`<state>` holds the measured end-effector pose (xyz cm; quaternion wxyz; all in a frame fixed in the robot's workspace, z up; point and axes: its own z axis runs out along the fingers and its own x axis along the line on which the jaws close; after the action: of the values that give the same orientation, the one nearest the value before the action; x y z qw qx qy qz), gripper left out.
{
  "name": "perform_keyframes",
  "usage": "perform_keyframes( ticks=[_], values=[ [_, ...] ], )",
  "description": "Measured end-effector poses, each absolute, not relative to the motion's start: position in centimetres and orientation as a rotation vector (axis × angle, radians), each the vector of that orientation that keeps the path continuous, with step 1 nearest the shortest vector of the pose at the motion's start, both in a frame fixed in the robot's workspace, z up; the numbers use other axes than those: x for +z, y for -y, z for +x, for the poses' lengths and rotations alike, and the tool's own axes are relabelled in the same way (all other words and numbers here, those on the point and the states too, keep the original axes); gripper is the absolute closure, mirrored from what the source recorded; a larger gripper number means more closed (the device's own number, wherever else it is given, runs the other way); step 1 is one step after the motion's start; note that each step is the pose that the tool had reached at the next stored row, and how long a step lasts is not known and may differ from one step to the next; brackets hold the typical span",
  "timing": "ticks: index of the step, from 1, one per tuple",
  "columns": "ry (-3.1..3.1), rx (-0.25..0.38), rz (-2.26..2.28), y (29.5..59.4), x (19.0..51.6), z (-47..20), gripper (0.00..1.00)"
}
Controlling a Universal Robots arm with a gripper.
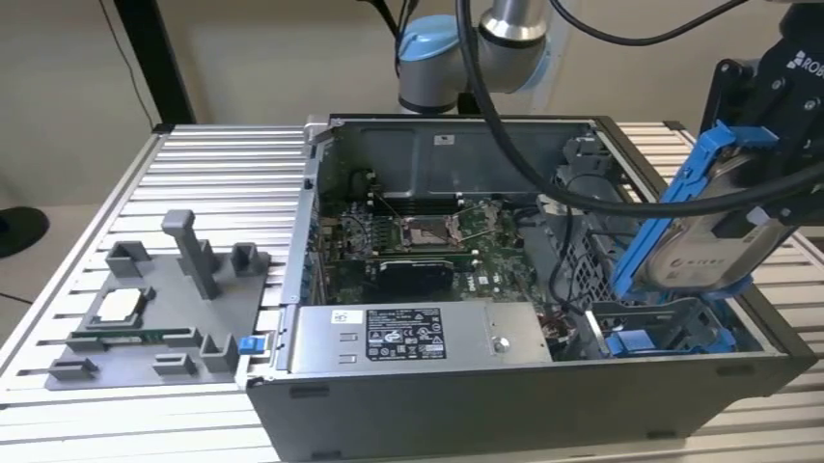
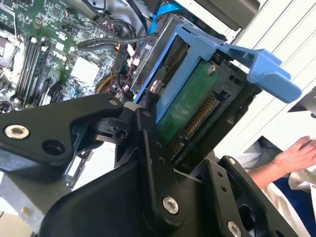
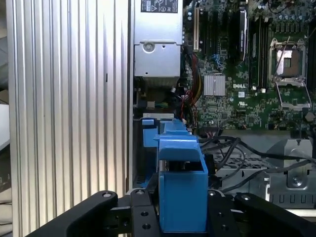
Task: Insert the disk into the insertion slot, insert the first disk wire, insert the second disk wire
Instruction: 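Insert the disk into the insertion slot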
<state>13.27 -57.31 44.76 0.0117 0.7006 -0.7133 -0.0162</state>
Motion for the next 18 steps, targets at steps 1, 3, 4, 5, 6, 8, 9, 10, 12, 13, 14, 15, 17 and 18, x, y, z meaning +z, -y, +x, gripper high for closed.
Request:
perform_keyframes(
  ticks=[1,3,4,5,6,8,9,10,12,13,14,15,17,18],
  values=[
    [2.224,-0.051,2.185,57.3,44.6,13.3,1.0],
    [2.224,-0.051,2.185,57.3,44.2,13.3,1.0],
    [2.224,-0.051,2.185,57.3,44.0,13.3,1.0],
    [2.224,-0.051,2.185,57.3,43.8,13.3,1.0],
    [2.224,-0.051,2.185,57.3,43.7,13.3,1.0],
    [2.224,-0.051,2.185,57.4,43.3,13.3,1.0],
    [2.224,-0.051,2.185,57.4,43.1,13.3,1.0],
    [2.224,-0.051,2.185,57.4,42.9,13.3,1.0],
    [2.224,-0.051,2.185,57.5,42.6,13.3,1.0],
    [2.224,-0.051,2.186,57.5,42.4,13.3,1.0],
    [2.224,-0.051,2.186,57.5,42.2,13.3,1.0],
    [2.223,-0.051,2.186,57.5,42.0,13.3,1.0],
    [2.223,-0.051,2.186,57.6,41.7,13.3,1.0],
    [2.223,-0.051,2.186,57.6,41.5,13.3,1.0]
  ],
)
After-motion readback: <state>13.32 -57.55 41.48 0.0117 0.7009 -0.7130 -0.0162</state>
